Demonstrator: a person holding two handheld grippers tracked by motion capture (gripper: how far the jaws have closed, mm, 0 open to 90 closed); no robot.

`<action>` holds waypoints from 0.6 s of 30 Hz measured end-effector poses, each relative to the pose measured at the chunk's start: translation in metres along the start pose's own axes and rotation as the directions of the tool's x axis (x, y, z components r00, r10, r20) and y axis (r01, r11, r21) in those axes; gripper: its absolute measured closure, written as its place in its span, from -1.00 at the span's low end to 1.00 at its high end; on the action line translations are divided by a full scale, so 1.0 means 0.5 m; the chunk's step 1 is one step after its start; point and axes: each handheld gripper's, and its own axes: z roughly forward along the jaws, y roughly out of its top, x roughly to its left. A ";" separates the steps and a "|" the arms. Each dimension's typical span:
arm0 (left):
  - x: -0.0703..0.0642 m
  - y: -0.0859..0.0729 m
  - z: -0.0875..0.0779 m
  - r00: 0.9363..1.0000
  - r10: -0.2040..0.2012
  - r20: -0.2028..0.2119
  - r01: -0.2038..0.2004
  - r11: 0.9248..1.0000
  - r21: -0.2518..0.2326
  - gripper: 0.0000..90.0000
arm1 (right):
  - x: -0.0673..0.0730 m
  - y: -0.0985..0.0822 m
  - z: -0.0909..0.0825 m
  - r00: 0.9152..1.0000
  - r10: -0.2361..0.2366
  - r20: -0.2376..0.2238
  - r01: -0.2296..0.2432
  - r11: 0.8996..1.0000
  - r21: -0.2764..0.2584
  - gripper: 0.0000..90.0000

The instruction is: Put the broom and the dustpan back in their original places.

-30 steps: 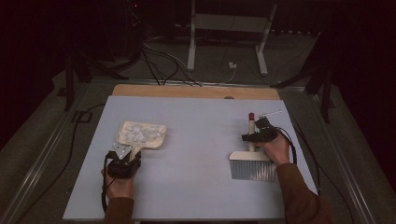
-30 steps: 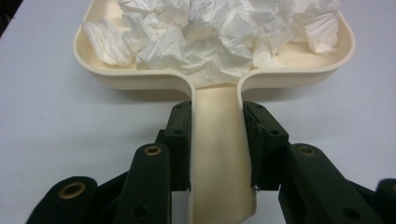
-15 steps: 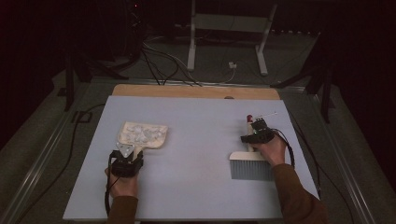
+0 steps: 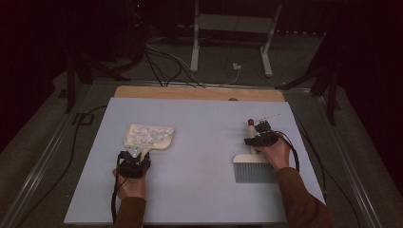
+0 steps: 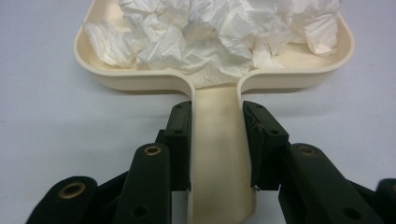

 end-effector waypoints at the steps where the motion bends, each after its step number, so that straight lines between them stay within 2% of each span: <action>1: -0.001 0.000 0.002 1.000 -0.003 0.002 0.003 1.000 0.003 0.48 | 0.000 0.000 0.000 1.000 0.005 0.001 -0.005 1.000 -0.001 0.25; 10: -0.005 0.008 0.019 1.000 -0.006 -0.014 0.007 1.000 0.008 0.48 | 0.004 -0.003 -0.001 1.000 -0.013 0.009 0.013 1.000 -0.003 0.17; 18: -0.003 0.014 0.026 1.000 -0.010 -0.012 0.010 1.000 0.011 0.47 | 0.005 -0.006 -0.002 1.000 0.000 -0.006 0.000 1.000 -0.004 0.08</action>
